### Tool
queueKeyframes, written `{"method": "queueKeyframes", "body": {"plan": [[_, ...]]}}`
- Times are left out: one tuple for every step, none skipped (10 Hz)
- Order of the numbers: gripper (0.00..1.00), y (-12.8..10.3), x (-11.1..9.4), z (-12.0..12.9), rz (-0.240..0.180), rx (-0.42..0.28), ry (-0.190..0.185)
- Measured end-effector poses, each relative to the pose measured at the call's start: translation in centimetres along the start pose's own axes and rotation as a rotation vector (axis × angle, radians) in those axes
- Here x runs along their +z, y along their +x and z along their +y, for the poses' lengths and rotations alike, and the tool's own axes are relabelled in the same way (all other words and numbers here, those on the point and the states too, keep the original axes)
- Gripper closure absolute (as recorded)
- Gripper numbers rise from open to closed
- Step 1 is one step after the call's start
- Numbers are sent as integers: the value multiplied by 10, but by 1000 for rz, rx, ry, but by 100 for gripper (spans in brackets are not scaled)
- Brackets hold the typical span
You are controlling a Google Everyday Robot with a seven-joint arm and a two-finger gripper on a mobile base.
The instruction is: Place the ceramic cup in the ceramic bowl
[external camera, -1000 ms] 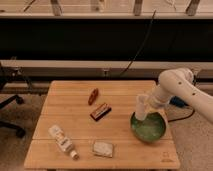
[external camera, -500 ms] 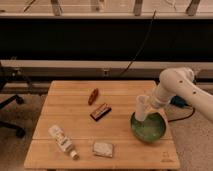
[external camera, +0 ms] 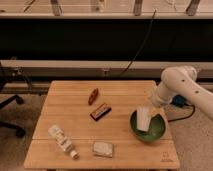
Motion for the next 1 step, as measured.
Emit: {"method": "queueKeyframes", "body": {"plan": [[20,0,-3,-1,2,0,8]]}}
